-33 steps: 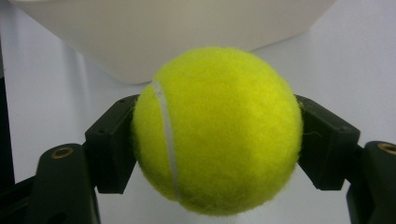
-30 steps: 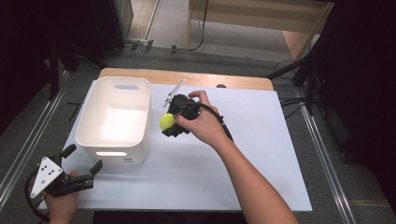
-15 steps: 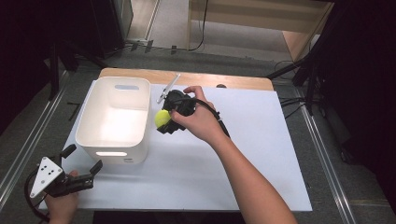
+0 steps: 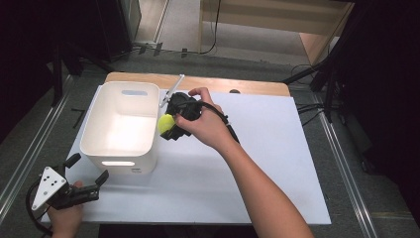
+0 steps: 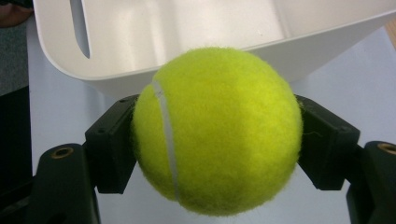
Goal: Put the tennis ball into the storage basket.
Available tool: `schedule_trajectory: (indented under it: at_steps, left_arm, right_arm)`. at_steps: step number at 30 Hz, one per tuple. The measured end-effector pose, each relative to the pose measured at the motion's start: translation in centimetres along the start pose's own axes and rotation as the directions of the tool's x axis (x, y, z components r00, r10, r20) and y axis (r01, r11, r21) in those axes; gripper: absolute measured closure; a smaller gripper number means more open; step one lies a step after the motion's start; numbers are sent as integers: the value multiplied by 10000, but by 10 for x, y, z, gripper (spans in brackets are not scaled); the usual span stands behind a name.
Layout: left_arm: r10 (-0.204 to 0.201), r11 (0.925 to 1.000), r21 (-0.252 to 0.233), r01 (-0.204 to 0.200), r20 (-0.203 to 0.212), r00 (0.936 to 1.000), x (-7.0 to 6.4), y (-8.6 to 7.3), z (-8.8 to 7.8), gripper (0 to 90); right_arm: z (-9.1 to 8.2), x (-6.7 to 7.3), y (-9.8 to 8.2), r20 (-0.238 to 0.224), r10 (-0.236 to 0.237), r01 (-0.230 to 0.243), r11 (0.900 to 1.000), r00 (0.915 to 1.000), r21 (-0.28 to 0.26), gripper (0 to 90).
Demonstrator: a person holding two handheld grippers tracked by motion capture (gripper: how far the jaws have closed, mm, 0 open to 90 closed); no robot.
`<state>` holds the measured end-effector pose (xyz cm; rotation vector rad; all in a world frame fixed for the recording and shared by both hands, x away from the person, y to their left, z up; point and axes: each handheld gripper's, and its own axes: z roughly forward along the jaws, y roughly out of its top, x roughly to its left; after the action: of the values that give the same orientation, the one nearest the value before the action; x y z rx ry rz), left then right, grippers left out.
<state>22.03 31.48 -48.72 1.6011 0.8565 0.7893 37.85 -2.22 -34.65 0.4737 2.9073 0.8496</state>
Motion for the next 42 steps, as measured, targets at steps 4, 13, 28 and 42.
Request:
schedule_trajectory:
  at_steps: [4, 13, 28, 42]
  left_arm:
    - [4, 10000, 32, -4, -2, 10000, 0, 0, 0, 0]
    - [30, 10000, 90, -30, -5, 10000, 1, 0, -1, 0]
    - [26, 10000, 86, -26, 6, 10000, 1, 0, -1, 0]
    - [-1, 10000, 62, 1, -7, 10000, 1, 0, 0, 0]
  right_arm:
    - [-2, 2, 4, 28, -9, 9, 10000, 10000, -74, 226]
    - [-2, 4, 12, -62, -259, 258, 9996, 9996, -151, 227]
    - [2, 11, 28, -191, -479, 475, 9986, 9987, -224, 227]
    - [8, 16, 41, -241, -696, 690, 9972, 9973, -271, 227]
